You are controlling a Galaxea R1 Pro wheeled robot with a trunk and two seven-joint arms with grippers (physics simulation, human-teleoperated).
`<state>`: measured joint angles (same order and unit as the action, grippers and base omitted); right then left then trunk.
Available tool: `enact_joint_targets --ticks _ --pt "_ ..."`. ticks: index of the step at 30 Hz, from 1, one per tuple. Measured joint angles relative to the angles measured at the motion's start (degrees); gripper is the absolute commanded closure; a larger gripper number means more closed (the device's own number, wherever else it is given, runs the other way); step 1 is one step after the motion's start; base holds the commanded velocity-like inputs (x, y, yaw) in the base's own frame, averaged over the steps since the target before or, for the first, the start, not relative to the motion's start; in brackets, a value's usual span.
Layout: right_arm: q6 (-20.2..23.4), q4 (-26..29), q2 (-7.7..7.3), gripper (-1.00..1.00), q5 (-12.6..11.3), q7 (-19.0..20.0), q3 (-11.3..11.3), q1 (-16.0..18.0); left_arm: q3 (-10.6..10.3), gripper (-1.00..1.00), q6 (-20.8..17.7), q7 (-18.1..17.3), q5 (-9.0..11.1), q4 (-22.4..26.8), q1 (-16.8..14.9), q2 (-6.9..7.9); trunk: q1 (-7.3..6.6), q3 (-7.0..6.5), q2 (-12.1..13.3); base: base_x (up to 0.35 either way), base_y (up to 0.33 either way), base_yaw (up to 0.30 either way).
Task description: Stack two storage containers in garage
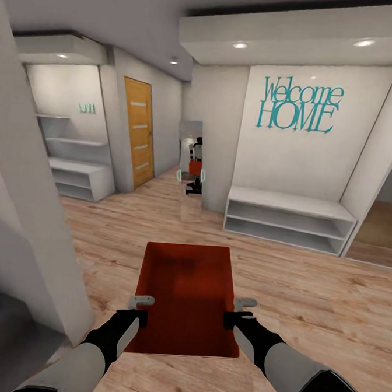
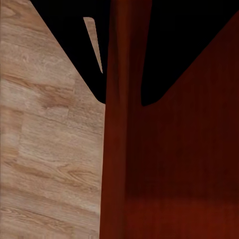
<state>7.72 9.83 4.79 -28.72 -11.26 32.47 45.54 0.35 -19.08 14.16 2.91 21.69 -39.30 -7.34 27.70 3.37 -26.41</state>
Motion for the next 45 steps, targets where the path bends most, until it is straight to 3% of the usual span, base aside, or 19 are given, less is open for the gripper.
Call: enact_joint_targets --ticks 45 --pt "0.07 0.05 -0.04 1.0 -0.05 0.01 0.03 -0.01 0.11 1.0 -0.04 -0.08 -0.16 0.01 0.0 -0.02 0.0 0.0 0.0 0.321 0.0 0.0"
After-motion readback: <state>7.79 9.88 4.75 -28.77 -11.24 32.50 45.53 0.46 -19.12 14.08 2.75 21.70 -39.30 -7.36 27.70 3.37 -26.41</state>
